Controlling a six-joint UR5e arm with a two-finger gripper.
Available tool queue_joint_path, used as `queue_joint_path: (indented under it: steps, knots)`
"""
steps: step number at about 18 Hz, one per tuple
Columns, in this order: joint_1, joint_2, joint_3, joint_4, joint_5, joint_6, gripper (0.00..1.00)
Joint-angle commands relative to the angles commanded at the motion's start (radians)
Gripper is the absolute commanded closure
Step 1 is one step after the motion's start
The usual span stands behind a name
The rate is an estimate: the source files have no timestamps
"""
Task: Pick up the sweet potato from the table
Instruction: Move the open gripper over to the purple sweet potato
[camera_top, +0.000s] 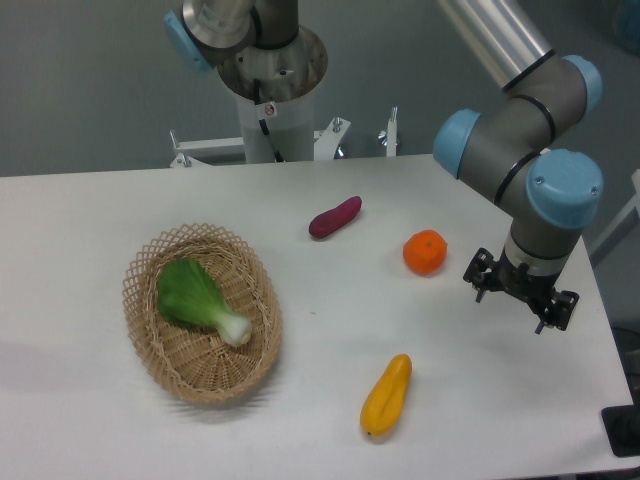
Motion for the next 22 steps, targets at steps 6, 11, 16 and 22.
queue_joint_path:
  steps: [6, 11, 16, 22]
  knots:
    - [0.0, 0.0, -0.023, 0.009, 0.005, 0.0, 0.0]
    - [-0.011, 0.041, -0.116, 0.018, 0.031, -0.002, 0.0]
    - [-0.04, 0.093, -0.189, 0.012, 0.018, -0.015, 0.0]
    - [-0.092, 0.198, -0.362, 0.015, 0.012, -0.014, 0.0]
